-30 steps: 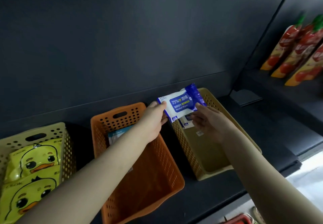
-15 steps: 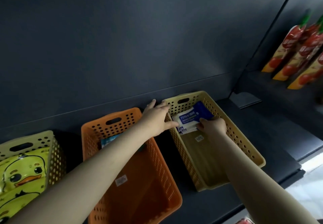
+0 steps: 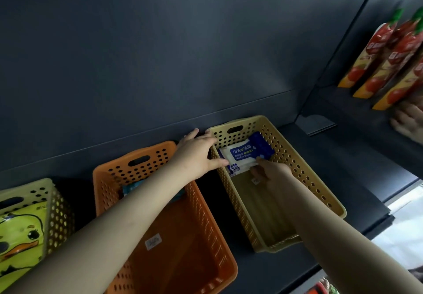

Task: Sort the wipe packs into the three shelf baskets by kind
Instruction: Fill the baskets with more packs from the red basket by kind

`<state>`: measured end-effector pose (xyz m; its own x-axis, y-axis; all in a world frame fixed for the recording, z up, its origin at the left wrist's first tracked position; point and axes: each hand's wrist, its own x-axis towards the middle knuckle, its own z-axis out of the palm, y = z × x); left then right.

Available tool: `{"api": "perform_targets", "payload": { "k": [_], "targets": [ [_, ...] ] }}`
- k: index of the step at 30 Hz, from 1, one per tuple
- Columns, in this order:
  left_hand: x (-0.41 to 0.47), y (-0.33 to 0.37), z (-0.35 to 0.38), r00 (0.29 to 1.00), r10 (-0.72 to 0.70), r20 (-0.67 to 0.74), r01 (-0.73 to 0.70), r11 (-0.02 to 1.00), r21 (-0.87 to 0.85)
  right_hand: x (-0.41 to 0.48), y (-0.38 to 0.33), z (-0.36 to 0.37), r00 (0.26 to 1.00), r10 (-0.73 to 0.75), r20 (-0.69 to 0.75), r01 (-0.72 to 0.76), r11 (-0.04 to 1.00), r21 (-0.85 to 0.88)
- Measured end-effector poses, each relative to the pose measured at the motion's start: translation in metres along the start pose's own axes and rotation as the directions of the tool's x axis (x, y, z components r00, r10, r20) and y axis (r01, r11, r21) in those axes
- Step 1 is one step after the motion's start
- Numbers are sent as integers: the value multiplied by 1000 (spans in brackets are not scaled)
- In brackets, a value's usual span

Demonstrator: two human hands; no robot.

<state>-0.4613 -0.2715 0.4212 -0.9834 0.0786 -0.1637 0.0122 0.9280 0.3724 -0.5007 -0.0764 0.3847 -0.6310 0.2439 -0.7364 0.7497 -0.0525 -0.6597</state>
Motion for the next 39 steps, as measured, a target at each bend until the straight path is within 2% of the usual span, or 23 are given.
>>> {"api": "perform_targets", "payload": {
  "k": [6,9,20,26,31,35,37,39],
  "targets": [
    [1,1,-1,1000,4,20,-4,1000,4,7,10,7,996,-70,-47,70,998,7],
    [0,0,-1,1000,11,21,-10,1000,-12,7,14,12,991,-115,-73,109,990,-85],
    [0,-1,-1,1000,6,22,-6,1000,-5,17,11,8,997,-66,-30,60,985,-161],
    [1,-2,0,1000,4,21,-4,1000,-8,23,14,9,983,-164,-80,152,979,-138],
    [2,-2,0,1000,-3,15,3,1000,-3,26,9,6,991,-131,-37,122,974,-189],
    [2,1,-3,999,-8,37,6,999,46,9,-3,-4,996,-76,40,81,990,-118],
    [1,2,-6,999,-8,46,9,1000,-14,-4,-10,-12,994,-89,58,95,991,-97],
    [-3,0,-11,1000,6,25,-3,992,-125,-24,-18,-21,984,-167,62,173,978,-114]
  ]
}}
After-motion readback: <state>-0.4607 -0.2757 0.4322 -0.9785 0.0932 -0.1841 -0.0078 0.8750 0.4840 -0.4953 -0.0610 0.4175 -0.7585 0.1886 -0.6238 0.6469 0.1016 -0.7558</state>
